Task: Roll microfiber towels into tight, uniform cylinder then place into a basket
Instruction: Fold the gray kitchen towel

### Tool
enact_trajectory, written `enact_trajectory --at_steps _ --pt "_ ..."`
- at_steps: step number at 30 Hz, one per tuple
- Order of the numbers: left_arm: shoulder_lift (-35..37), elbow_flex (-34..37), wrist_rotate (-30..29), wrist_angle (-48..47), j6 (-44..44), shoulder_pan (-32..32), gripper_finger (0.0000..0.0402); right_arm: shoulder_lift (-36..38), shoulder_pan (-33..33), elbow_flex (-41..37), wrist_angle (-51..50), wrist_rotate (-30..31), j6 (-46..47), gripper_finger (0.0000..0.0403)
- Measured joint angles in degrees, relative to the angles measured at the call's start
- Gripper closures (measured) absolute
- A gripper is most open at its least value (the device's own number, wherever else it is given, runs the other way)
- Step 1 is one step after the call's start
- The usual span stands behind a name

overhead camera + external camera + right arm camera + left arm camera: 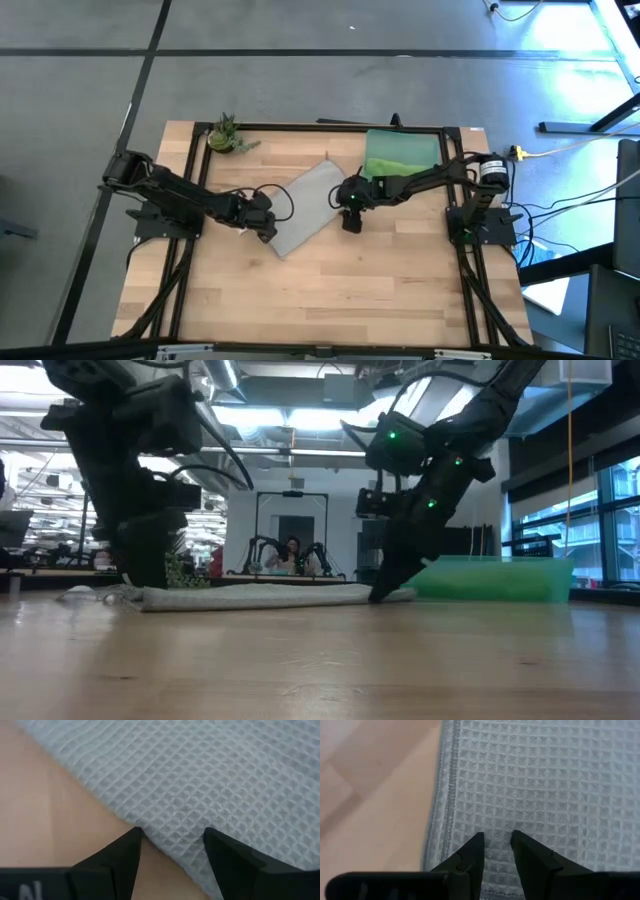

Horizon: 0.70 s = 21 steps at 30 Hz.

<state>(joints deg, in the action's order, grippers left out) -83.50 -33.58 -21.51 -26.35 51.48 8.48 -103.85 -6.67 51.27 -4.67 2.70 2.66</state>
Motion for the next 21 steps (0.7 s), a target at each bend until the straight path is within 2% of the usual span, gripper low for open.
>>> enact_trajectory --at_steps 5,13,17,21 --pt "0.0 0.08 3.21 1.87 2.47 3.7 0.0301 -1.12 -1.17 0.11 1.43 1.75 -0.27 0.0182" --pt "-0.18 0.21 9.22 11.29 5.32 9.0 0.0301 -1.45 -2.7 -0.04 6.88 3.97 -4.7 0.0182" --pt "0.07 -1.01 11.99 11.58 2.3 9.39 0.0301 -0.97 -2.93 0.06 6.91 7.87 -5.0 0.0182" --pt "2.1 -4.58 12.47 9.76 -2.78 9.31 0.0301 2.54 -2.73 1.82 2.38 8.45 -7.73 0.0182"
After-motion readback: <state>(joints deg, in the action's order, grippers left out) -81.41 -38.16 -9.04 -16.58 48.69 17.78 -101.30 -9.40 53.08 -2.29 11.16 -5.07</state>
